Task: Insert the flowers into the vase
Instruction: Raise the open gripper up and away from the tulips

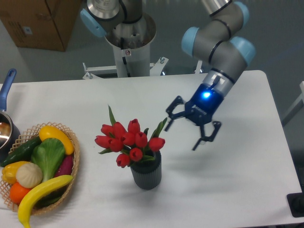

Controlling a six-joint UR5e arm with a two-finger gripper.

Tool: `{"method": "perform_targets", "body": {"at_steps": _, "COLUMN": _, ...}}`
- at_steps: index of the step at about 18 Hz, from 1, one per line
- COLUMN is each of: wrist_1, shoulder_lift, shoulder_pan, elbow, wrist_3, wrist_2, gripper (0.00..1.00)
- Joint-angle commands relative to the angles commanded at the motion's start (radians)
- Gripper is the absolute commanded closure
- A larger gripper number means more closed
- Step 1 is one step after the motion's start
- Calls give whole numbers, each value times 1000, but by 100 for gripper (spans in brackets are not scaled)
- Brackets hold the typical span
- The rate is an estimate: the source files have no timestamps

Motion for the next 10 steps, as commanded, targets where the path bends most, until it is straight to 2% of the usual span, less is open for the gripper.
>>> {"method": "perform_targets", "body": {"at_steps": 3, "wrist_1": -6, "shoulder_lift": 2, "shoulder_pan": -6, "elbow": 75, "wrist_3": 2, "wrist_2": 196, "gripper": 0}}
{"method": "perform_targets", "body": {"at_steps": 6, "wrist_1": -23, "shoulder_lift": 0, "shoulder_pan": -9, "elbow": 97, "wrist_3": 2, "wrist_2": 445, "gripper": 0}}
{"method": "perform_targets", "body": {"at_steps": 8, "wrist_1": -79, "shoulder_lift": -5, "shoulder_pan": -14, "elbow": 124, "wrist_3": 2, "wrist_2": 564, "gripper": 0}}
{"method": "perform_targets", "body": {"at_steps": 10, "wrist_1": -152, "shoulder_lift": -9, "shoulder_pan": -11, "elbow": 161, "wrist_3": 6, "wrist_2": 632, "gripper": 0}}
